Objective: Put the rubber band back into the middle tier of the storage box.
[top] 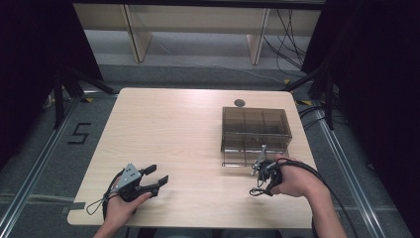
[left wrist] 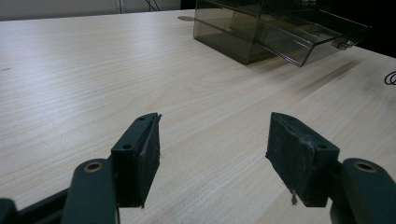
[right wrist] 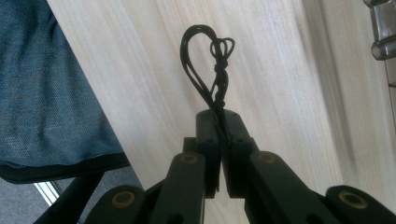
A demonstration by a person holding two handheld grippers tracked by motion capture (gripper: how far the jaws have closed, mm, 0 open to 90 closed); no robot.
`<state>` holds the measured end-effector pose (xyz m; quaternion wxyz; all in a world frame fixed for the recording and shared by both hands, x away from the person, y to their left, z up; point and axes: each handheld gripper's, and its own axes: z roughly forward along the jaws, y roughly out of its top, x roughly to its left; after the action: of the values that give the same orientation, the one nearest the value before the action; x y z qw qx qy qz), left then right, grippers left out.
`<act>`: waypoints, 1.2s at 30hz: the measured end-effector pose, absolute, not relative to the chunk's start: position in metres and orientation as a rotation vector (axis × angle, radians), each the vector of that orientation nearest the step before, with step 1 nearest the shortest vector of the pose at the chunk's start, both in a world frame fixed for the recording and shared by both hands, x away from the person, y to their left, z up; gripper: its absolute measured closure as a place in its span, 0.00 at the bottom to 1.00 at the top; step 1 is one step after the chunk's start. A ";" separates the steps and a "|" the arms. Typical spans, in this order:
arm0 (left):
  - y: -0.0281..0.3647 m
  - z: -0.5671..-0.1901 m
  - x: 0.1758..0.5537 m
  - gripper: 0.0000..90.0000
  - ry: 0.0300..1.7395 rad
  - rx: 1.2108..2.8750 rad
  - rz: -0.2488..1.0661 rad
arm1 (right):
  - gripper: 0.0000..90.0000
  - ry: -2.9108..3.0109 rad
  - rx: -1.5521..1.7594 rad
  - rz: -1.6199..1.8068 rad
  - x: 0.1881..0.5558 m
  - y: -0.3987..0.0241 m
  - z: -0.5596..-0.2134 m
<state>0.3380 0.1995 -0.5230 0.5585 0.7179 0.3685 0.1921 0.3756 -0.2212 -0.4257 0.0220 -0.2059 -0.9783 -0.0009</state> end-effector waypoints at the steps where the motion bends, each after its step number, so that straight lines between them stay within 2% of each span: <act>1: 0.199 -0.523 0.338 0.38 0.869 1.693 0.453 | 0.97 -3.035 -0.621 -0.015 0.377 -0.223 -0.427; 36: 0.199 -0.523 0.338 0.38 0.872 1.690 0.451 | 0.97 -3.040 -0.673 -0.018 0.386 -0.239 -0.420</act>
<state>0.3378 0.1992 -0.5230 0.5592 0.7169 0.3698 0.1914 0.3859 -0.2393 -0.4197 0.0141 -0.2162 -0.9762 -0.0058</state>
